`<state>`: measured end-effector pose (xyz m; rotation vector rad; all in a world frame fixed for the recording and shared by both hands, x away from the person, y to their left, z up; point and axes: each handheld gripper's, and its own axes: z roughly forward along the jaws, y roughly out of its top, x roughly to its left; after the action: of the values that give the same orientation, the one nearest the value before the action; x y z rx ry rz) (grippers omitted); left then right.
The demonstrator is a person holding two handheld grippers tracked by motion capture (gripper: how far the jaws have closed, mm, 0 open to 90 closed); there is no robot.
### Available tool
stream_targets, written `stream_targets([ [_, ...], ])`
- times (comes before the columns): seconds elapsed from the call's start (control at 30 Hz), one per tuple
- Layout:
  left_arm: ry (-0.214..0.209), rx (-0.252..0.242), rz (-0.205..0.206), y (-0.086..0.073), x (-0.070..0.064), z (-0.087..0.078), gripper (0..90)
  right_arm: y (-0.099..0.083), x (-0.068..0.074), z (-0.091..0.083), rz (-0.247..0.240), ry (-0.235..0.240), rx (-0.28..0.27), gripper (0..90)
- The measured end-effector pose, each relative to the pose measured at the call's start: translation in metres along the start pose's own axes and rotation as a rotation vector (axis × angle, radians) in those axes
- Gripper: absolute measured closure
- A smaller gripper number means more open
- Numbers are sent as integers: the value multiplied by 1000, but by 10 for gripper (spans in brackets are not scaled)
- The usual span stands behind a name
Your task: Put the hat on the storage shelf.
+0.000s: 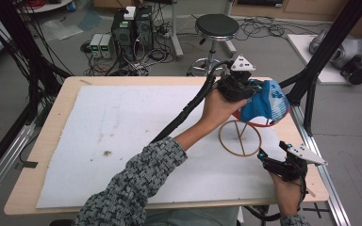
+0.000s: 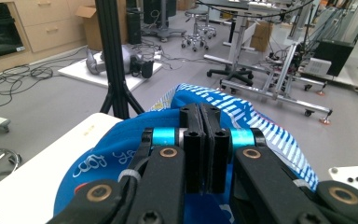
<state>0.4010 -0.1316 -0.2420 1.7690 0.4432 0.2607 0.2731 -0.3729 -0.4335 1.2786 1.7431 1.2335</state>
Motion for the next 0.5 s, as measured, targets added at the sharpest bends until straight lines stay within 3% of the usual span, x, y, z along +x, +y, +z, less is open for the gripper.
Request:
stream_targets([
  [0.07, -8, -6, -6, 0, -1, 0, 878, 0, 0, 0, 2, 1, 1, 109],
  [0.23, -8, 18, 33, -4, -7, 2, 878, 0, 0, 0, 1, 1, 3, 109],
  [0.5, -36, 1, -7, -5, -5, -3, 878, 0, 0, 1, 1, 2, 3, 109],
])
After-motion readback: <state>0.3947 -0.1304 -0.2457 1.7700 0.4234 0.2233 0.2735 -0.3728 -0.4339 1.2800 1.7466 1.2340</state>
